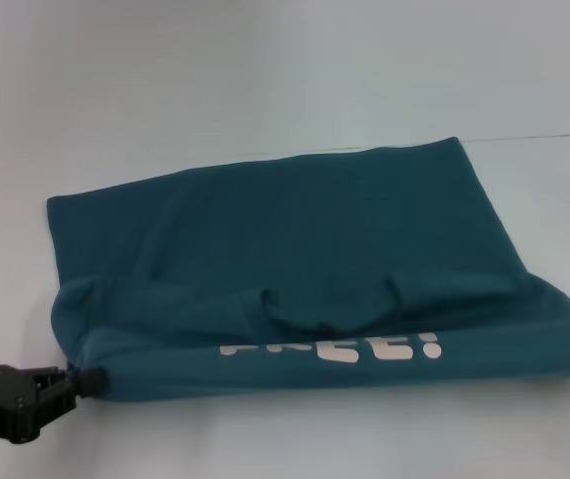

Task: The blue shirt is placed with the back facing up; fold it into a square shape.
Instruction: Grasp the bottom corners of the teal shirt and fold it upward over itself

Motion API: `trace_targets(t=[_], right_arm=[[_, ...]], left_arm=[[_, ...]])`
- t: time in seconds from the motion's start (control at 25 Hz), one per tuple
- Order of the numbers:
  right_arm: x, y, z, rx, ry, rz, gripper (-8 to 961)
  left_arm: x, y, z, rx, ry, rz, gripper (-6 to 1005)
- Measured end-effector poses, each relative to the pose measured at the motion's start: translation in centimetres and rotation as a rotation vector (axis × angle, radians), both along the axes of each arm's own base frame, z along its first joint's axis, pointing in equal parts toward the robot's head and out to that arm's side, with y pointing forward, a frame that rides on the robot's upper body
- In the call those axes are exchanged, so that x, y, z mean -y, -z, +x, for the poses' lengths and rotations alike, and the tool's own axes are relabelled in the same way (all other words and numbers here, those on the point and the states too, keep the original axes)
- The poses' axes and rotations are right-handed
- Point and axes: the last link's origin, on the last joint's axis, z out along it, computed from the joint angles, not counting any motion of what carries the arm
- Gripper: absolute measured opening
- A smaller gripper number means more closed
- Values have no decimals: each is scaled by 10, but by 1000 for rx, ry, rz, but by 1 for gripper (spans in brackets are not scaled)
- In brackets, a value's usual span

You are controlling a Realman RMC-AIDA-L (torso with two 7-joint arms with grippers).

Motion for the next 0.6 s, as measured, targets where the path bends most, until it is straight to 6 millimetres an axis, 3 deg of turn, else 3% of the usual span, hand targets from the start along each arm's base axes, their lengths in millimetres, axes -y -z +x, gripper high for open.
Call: trace_targets(t=[0.6], right_arm=[[40,22,8,16,-56,-86,32]], left_arm=[[26,5,-18,-47,-49,-103,33]])
